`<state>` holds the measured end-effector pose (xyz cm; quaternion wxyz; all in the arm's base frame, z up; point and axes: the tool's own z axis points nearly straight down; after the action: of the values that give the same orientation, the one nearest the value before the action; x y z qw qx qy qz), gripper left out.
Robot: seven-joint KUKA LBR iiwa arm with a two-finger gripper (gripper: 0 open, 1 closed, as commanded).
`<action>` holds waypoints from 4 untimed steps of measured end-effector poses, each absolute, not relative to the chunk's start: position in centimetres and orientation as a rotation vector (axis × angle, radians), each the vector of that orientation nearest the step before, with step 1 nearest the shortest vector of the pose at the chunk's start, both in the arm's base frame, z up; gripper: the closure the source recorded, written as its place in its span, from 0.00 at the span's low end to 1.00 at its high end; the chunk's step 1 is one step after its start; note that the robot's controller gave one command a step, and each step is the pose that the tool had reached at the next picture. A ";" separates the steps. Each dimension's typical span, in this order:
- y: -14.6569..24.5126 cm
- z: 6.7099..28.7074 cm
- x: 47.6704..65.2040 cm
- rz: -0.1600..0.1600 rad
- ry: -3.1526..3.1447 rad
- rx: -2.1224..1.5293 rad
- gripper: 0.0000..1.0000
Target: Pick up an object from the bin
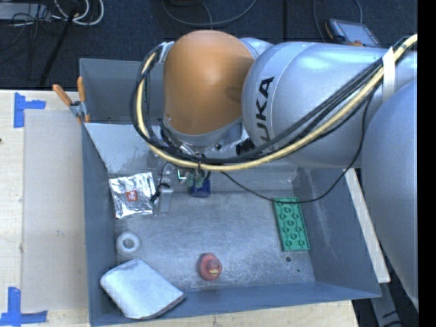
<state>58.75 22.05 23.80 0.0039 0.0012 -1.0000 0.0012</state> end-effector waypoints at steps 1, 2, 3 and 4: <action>24.3 6.5 61.0 0.001 -3.135 -0.068 0.00; 23.5 10.1 60.7 -0.002 -3.127 -0.325 0.00; 24.6 10.0 60.9 0.000 -3.085 -0.597 0.00; 24.1 6.9 61.1 0.002 -3.044 -0.768 0.00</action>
Offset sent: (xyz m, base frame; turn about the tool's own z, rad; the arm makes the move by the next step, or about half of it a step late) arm 0.0233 0.0225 -0.1680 0.0464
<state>61.10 24.13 6.86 0.0014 -0.2445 -0.9696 0.0006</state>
